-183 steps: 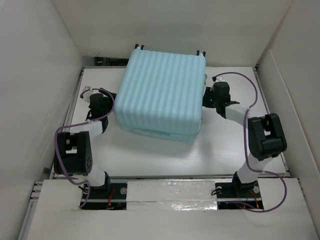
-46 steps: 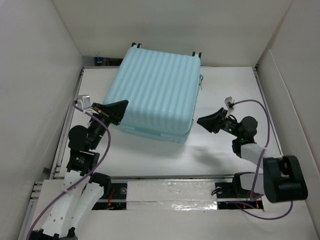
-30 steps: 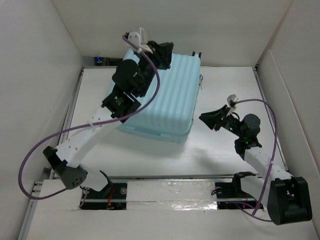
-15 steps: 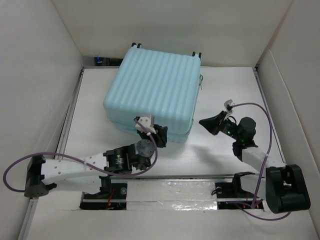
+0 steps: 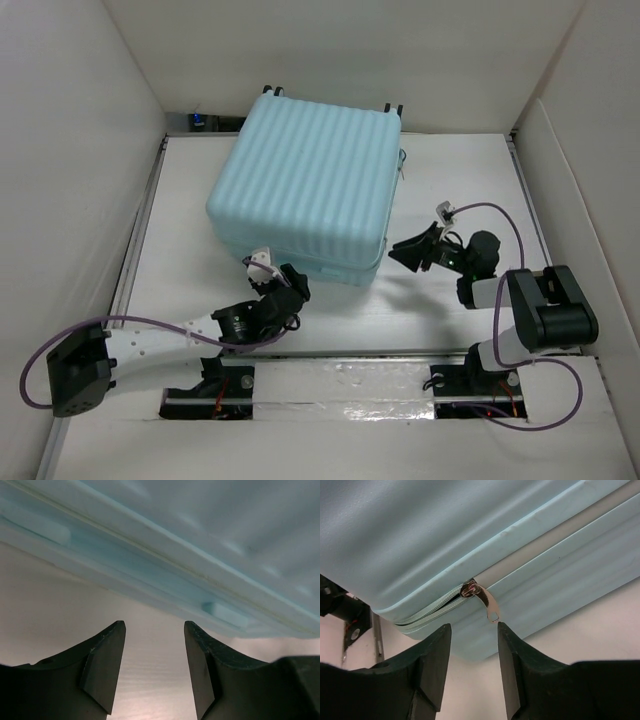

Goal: Pack the luggage

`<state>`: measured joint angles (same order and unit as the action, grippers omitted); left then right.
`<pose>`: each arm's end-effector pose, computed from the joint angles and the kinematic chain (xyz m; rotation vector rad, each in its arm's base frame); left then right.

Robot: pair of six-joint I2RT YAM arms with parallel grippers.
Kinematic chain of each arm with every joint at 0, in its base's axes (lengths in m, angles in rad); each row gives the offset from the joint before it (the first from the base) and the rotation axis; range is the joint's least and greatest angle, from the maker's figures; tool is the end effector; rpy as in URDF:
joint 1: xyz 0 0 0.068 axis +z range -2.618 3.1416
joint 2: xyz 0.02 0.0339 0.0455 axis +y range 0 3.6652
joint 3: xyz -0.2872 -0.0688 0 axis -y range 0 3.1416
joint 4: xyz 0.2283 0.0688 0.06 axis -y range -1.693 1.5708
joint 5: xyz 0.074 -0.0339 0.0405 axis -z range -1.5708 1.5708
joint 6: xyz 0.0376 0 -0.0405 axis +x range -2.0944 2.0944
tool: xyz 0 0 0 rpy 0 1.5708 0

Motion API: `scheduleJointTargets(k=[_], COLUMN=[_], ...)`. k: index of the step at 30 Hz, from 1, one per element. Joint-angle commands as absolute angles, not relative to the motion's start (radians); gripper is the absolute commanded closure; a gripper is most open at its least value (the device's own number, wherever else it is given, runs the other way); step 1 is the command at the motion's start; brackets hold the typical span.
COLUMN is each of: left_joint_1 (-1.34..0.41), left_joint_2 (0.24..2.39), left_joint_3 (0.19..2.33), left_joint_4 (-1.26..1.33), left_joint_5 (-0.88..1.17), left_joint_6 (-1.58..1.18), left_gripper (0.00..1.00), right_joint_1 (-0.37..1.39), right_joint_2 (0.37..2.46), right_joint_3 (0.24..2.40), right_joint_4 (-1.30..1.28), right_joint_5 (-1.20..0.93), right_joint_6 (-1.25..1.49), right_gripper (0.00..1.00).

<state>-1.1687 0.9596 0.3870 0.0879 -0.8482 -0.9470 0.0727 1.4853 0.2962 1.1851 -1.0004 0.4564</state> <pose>0.0913 -0.1427 0.2294 -0.2974 1.9009 -0.5649 0.2276 0.0483 0.2098 -0.5148 1.6258 1.1802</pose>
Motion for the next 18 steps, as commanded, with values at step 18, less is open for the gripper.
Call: scheduleJointTargets(k=[18], left_joint_1=[-0.897], left_joint_2=[1.024], left_joint_3=[0.290], left_joint_4=[0.460], left_joint_5=[-0.525], left_joint_6=[-0.848], left_gripper=[0.50], right_joint_1=[0.080], right_joint_2=[1.735], right_joint_3=[0.486], right_joint_4=[1.503], right_joint_5=[-1.138], right_joint_6=[0.528], right_gripper=[0.43])
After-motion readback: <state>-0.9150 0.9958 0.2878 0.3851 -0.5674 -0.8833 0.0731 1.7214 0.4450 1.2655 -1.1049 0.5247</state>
